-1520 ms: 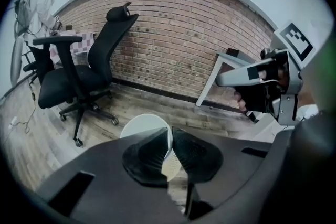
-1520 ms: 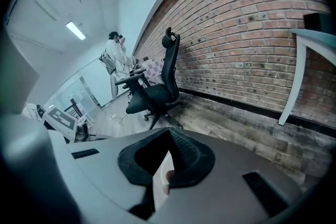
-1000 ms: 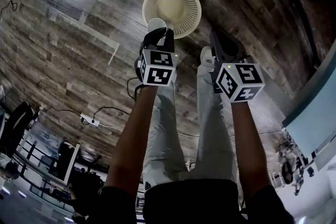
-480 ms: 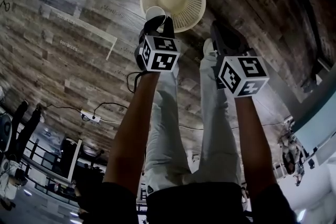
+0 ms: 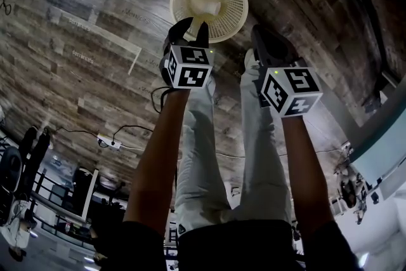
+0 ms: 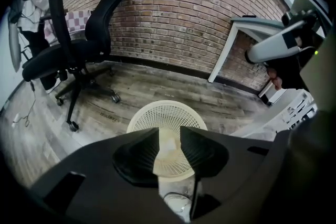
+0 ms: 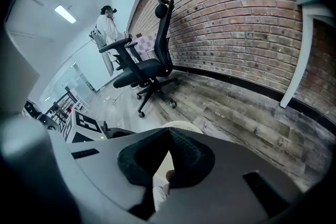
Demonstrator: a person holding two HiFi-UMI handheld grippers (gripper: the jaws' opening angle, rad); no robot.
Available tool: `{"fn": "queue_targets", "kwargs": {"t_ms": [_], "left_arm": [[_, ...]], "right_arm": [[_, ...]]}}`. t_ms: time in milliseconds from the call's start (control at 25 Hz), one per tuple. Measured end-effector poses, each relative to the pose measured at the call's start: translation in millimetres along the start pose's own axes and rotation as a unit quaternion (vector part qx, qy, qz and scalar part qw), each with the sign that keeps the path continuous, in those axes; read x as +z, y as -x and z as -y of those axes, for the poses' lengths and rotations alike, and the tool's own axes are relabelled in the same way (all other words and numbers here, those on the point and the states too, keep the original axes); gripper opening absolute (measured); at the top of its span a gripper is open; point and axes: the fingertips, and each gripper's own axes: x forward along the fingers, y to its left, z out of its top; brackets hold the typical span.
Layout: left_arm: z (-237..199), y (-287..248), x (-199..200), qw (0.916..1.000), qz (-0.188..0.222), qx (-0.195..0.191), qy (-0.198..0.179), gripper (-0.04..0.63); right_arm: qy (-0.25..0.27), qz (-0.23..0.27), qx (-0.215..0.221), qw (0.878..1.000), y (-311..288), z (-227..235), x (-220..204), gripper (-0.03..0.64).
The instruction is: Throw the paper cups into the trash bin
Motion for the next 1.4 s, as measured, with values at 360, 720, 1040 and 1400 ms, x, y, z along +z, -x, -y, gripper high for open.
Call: {"fn": "queue_targets", "kwargs": {"t_ms": [360, 720, 1040, 1400], "left_arm": [[0, 20, 0, 1.0, 0.007, 0.007, -0.002, 0.018], [2, 66, 14, 0.9991, 0.035, -0.023, 0.011, 0.009], [-18, 132, 53, 0.9956, 0.076, -0.048, -0.025, 0.008], [-26, 207, 110, 0.9917, 0.121, -0.031, -0.03, 0.008]], "right_arm": [[0.007, -0.001, 0.005, 1.0, 8, -8, 4, -0.005], [0.018, 0.004, 0.012, 1.0, 27, -33, 22, -0.005], [0.001, 0.02, 0.002, 1.0, 57, -57, 45, -0.005], [0.007, 0.043, -0.001, 0.999, 104, -82, 82, -0.005]]}}
